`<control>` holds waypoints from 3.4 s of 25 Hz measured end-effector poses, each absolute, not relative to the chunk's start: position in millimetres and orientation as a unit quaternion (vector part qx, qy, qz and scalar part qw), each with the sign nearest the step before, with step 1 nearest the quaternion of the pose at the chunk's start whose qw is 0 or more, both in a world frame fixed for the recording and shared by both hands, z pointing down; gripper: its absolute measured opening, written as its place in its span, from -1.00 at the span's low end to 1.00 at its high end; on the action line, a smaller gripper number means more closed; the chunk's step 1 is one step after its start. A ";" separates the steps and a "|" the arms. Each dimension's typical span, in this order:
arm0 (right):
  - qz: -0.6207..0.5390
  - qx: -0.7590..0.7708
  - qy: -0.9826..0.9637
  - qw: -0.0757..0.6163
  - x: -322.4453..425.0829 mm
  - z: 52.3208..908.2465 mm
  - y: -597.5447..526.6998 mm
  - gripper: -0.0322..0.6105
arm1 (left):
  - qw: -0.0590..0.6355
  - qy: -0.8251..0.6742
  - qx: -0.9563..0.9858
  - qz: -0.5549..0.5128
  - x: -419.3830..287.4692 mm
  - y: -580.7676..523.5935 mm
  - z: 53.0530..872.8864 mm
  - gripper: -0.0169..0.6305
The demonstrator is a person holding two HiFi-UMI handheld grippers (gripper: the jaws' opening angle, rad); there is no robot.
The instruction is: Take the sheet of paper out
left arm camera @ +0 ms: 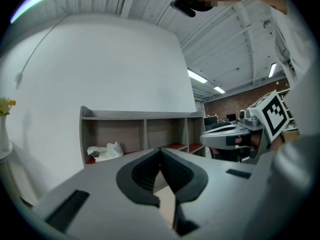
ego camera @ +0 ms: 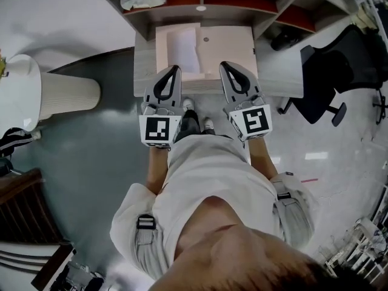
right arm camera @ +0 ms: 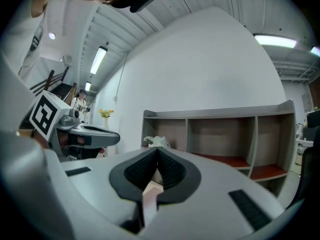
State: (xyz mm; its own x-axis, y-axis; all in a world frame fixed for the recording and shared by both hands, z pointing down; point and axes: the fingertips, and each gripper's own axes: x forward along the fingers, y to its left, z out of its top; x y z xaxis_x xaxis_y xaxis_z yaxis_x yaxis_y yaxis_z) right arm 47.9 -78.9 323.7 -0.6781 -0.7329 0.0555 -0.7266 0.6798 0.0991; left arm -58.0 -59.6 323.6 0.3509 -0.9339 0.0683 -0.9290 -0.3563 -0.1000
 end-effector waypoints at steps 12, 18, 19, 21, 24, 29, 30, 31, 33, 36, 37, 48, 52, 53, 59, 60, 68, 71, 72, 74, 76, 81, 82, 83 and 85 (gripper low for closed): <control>-0.033 0.452 -0.889 0.067 22.7 334.7 -150.2 -0.84 | 0.021 0.512 -0.858 -0.046 -84.8 -146.2 332.7 -0.90; -0.028 0.477 -0.875 0.082 9.1 364.6 -175.9 -0.84 | 0.002 0.492 -0.869 -0.059 -105.6 -176.4 363.6 -0.90; -0.028 0.476 -0.874 0.095 5.3 370.9 -177.6 -0.84 | -0.004 0.489 -0.870 -0.062 -109.3 -178.9 369.5 -0.90; -0.027 0.473 -0.871 0.127 -3.4 383.7 -181.3 -0.84 | -0.011 0.481 -0.874 -0.069 -115.2 -184.1 380.9 -0.90; -0.033 0.471 -0.866 0.163 -15.5 398.2 -187.2 -0.84 | -0.014 0.464 -0.881 -0.085 -121.2 -192.7 401.2 -0.90; -0.002 0.462 -0.864 0.202 -22.1 436.5 -193.9 -0.83 | -0.016 0.443 -0.886 -0.137 -122.1 -202.3 444.0 -0.90; 0.006 0.460 -0.863 0.210 -21.8 445.6 -195.4 -0.83 | -0.021 0.437 -0.887 -0.144 -120.5 -203.4 453.0 -0.90; 0.016 0.456 -0.863 0.216 -21.7 454.6 -197.0 -0.83 | -0.029 0.433 -0.889 -0.149 -119.1 -204.4 461.8 -0.90; 0.040 0.447 -0.866 0.223 -22.9 471.7 -200.3 -0.83 | -0.047 0.427 -0.889 -0.156 -117.1 -206.6 477.8 -0.90; 0.065 0.428 -0.872 0.227 -23.7 493.3 -204.4 -0.83 | -0.067 0.424 -0.888 -0.165 -112.7 -210.1 496.9 -0.90; 0.073 0.423 -0.874 0.229 -23.5 500.1 -205.4 -0.83 | -0.072 0.424 -0.887 -0.168 -111.1 -210.8 502.5 -0.90; 0.132 0.352 -0.882 0.283 -30.5 589.4 -236.8 -0.83 | -0.127 0.437 -0.868 -0.201 -103.0 -231.6 555.8 -0.90; 0.135 0.331 -0.882 0.308 -34.6 619.7 -241.8 -0.83 | -0.143 0.434 -0.864 -0.210 -99.1 -232.4 574.8 -0.90; 0.137 0.327 -0.881 0.313 -35.0 626.9 -242.6 -0.83 | -0.147 0.433 -0.864 -0.213 -97.6 -232.3 579.1 -0.90; 0.157 0.311 -0.876 0.335 -35.1 663.8 -245.3 -0.76 | -0.170 0.422 -0.863 -0.221 -88.4 -230.9 601.0 -0.90; 0.160 0.309 -0.875 0.338 -35.5 669.0 -245.9 -0.72 | -0.173 0.420 -0.862 -0.223 -87.1 -231.0 604.5 -0.90; 0.195 0.295 -0.864 0.359 -44.0 709.4 -253.8 -0.58 | -0.183 0.408 -0.865 -0.228 -80.6 -236.4 626.8 -0.90; 0.212 0.296 -0.859 0.361 -49.7 722.0 -260.1 -0.47 | -0.187 0.406 -0.863 -0.234 -81.7 -238.4 634.2 -0.90; 0.215 0.296 -0.857 0.364 -50.6 727.3 -261.7 -0.45 | -0.189 0.406 -0.863 -0.236 -81.9 -238.5 636.3 -0.90; 0.221 0.295 -0.852 0.372 -52.3 738.1 -264.0 -0.42 | -0.192 0.405 -0.862 -0.239 -81.8 -238.4 639.4 -0.90; 0.226 0.291 -0.848 0.381 -54.9 746.4 -265.1 -0.37 | -0.194 0.404 -0.860 -0.242 -81.5 -237.8 641.9 -0.90; 0.240 0.281 -0.841 0.396 -61.2 761.5 -266.2 -0.21 | -0.200 0.405 -0.857 -0.247 -81.4 -237.1 649.3 -0.90; 0.242 0.282 -0.838 0.400 -61.5 765.0 -266.2 -0.20 | -0.202 0.405 -0.856 -0.248 -81.8 -236.8 650.4 -0.90; 0.244 0.283 -0.836 0.403 -61.6 768.5 -266.3 -0.20 | -0.203 0.406 -0.856 -0.249 -82.1 -236.5 651.2 -0.90; 0.249 0.284 -0.830 0.410 -61.7 775.5 -266.3 -0.20 | -0.204 0.406 -0.855 -0.249 -82.5 -236.0 651.7 -0.90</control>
